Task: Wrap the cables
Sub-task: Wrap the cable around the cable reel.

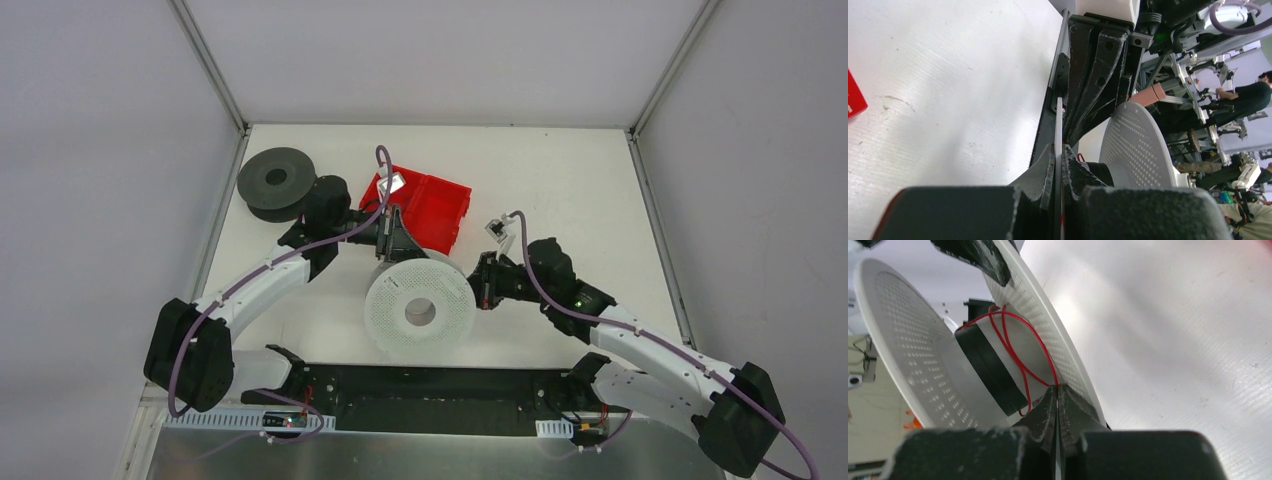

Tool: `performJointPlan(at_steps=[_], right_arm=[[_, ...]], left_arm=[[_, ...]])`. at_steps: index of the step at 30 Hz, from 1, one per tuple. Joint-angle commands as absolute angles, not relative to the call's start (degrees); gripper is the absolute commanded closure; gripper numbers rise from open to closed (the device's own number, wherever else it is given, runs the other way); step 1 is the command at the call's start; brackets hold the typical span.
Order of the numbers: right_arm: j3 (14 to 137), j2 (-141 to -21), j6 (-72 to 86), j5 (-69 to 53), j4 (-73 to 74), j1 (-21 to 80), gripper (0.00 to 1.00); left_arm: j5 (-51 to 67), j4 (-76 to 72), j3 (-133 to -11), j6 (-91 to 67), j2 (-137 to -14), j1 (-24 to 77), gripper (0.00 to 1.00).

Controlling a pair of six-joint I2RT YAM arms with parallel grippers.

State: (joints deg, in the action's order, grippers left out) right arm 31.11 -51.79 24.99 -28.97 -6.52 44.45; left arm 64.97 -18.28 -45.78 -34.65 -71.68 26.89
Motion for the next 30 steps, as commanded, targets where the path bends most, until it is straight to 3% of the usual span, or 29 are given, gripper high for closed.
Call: performJointPlan(at_steps=[1, 8, 19, 30], right_arm=[[29.53, -50.5, 32.67, -18.83, -16.73, 44.68, 1.0], [29.72, -53.96, 36.86, -13.16, -18.7, 44.14, 1.0], [37.05, -61.09, 45.56, -19.33, -10.78, 38.69, 1.0], [37.03, -62.1, 46.61, -22.41, -7.73, 36.26, 1.0]], left_arm=[[61.79, -25.27, -44.97, -42.47, -72.07, 26.11, 1.0], [54.55, -31.96, -42.42, -53.51, -75.3, 25.2, 1.0], [56.83, -46.32, -41.44, -72.88, -82.48, 23.42, 1.0], [59.28, -51.71, -41.23, -75.79, -84.27, 21.12, 1.0]])
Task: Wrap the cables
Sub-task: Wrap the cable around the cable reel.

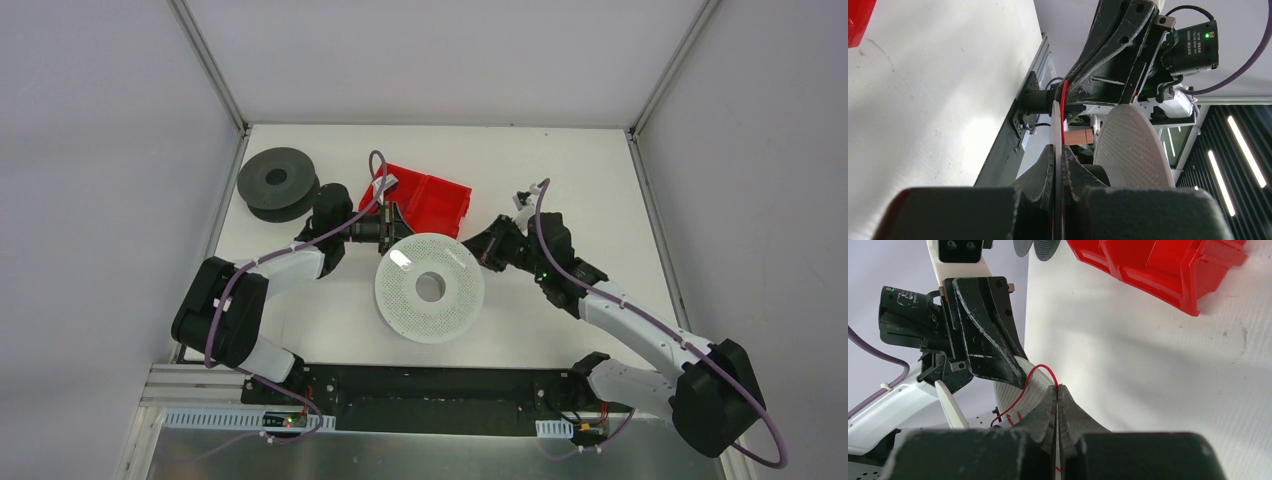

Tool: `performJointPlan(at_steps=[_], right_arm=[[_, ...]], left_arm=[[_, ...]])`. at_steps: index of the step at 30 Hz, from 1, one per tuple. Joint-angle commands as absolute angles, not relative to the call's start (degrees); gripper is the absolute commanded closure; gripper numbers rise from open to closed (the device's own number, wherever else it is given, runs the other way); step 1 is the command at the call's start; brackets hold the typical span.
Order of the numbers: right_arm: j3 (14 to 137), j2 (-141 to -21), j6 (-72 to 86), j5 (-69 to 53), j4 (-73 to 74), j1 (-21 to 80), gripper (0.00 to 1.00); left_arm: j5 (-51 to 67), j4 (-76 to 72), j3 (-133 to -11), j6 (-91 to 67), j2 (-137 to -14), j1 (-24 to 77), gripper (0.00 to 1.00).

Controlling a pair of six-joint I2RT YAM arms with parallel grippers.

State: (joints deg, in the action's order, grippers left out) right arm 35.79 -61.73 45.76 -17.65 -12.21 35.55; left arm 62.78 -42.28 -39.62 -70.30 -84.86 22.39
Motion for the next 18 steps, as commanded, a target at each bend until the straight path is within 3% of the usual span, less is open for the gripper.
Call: performJointPlan(at_steps=[1, 18], right_arm=[[37.04, -61.68, 46.55, -21.88, -7.38, 36.26, 1.0], [38.53, -52.86, 46.68, -12.27, -0.71, 32.69, 0.76]], left_arm=[[59.44, -51.94, -41.1, -75.81, -84.33, 21.12, 1.0], [63.41, -54.13, -39.5, -74.15, -83.39, 21.02, 1.0]])
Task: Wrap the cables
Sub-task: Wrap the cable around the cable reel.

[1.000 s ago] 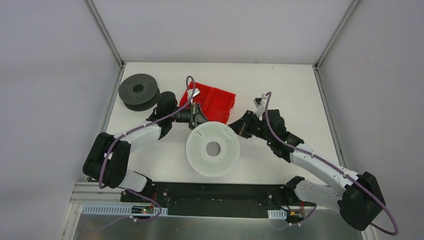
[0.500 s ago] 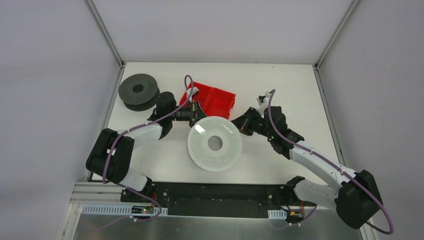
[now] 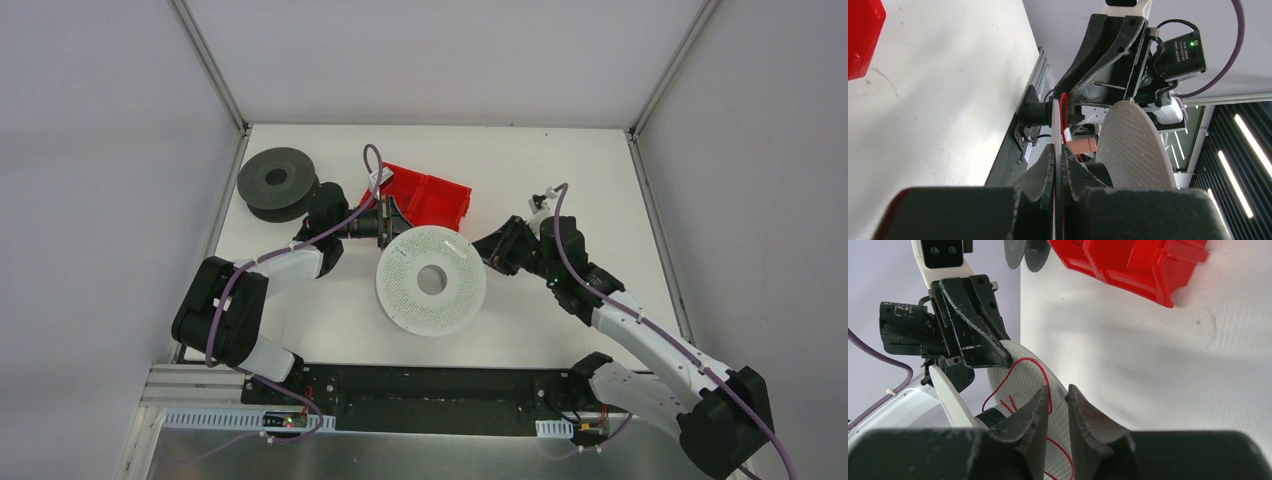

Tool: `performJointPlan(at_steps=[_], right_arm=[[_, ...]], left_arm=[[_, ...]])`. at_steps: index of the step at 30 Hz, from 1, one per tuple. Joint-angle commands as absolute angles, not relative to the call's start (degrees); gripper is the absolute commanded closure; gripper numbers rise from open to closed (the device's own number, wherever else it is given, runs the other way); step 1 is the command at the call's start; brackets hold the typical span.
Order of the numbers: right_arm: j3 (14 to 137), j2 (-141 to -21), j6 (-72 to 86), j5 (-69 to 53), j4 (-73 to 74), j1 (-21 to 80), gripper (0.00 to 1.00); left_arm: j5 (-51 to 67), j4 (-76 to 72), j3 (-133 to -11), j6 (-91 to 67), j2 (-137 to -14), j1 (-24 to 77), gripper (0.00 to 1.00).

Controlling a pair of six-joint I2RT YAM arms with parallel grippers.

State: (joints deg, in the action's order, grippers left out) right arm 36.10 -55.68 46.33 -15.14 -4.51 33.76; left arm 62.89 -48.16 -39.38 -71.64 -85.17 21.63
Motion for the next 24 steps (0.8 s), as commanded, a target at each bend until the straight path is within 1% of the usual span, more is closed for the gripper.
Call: performJointPlan(at_steps=[1, 8, 12, 14, 16, 19, 22, 24], right_arm=[[38.9, -52.11, 46.67, -11.43, -0.33, 32.4, 0.74], [41.41, -48.41, 45.62, -7.66, 4.92, 30.79, 0.61], [42.47, -46.69, 44.83, -7.48, 7.38, 30.32, 0.58], [42.31, -44.69, 44.8, -7.89, 7.48, 30.24, 0.54], [42.17, -43.06, 43.74, -10.84, 6.52, 30.18, 0.49], [40.84, -42.28, 43.52, -19.96, 3.04, 30.18, 0.39], [38.45, -42.18, 46.08, -27.01, -3.33, 30.22, 0.37], [37.83, -42.38, 46.58, -28.72, -3.94, 30.21, 0.37]], left_arm=[[63.52, -54.14, -39.36, -74.02, -83.41, 21.01, 1.0], [64.06, -52.25, -38.49, -71.32, -82.22, 21.01, 1.0], [64.38, -52.12, -38.41, -71.18, -82.14, 21.05, 1.0], [64.6, -52.05, -38.45, -71.19, -82.21, 21.03, 1.0], [64.64, -51.86, -38.68, -71.18, -82.49, 20.94, 1.0], [64.58, -51.56, -39.3, -71.32, -82.7, 20.92, 1.0], [64.15, -49.4, -39.86, -69.99, -82.32, 20.83, 1.0], [63.8, -47.85, -39.99, -68.46, -81.73, 20.84, 1.0]])
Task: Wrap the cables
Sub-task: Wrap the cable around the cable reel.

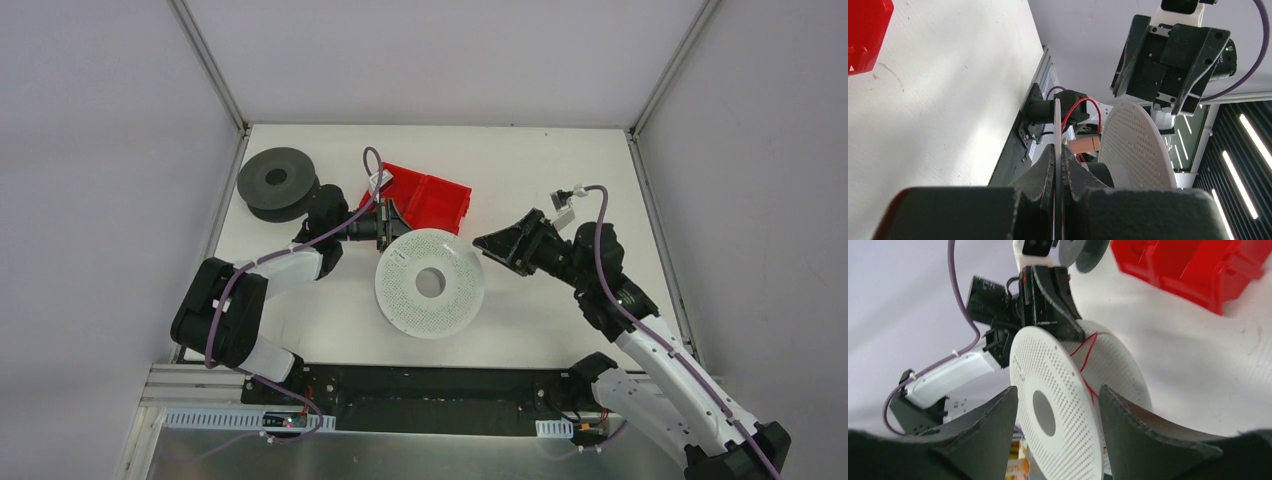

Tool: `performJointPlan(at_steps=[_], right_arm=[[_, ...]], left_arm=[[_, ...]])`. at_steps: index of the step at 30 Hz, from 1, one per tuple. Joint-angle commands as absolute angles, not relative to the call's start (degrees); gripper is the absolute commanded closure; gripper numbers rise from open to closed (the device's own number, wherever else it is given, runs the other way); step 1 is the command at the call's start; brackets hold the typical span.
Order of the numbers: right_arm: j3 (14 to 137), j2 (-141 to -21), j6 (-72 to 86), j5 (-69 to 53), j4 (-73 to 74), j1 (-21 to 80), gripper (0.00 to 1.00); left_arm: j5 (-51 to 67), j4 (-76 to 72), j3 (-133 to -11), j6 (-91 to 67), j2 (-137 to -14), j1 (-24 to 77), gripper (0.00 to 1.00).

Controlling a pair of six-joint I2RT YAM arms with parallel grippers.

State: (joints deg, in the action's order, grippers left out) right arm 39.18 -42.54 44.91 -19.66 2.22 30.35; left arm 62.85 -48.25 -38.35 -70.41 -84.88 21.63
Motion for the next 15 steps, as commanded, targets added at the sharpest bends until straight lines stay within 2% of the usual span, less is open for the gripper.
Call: performJointPlan(at_steps=[1, 11, 15], right_arm=[[37.69, -42.62, 46.21, -28.92, -3.22, 30.22, 0.37], [38.59, -42.0, 41.68, -24.48, 5.03, 30.23, 0.37], [37.65, -43.71, 42.94, -29.12, 2.34, 30.19, 0.37]], left_arm=[[63.73, -47.6, -39.91, -68.31, -81.74, 20.85, 1.0], [64.43, -43.99, -40.49, -65.84, -80.8, 20.74, 1.0], [64.45, -43.55, -41.09, -65.65, -80.52, 20.7, 1.0]])
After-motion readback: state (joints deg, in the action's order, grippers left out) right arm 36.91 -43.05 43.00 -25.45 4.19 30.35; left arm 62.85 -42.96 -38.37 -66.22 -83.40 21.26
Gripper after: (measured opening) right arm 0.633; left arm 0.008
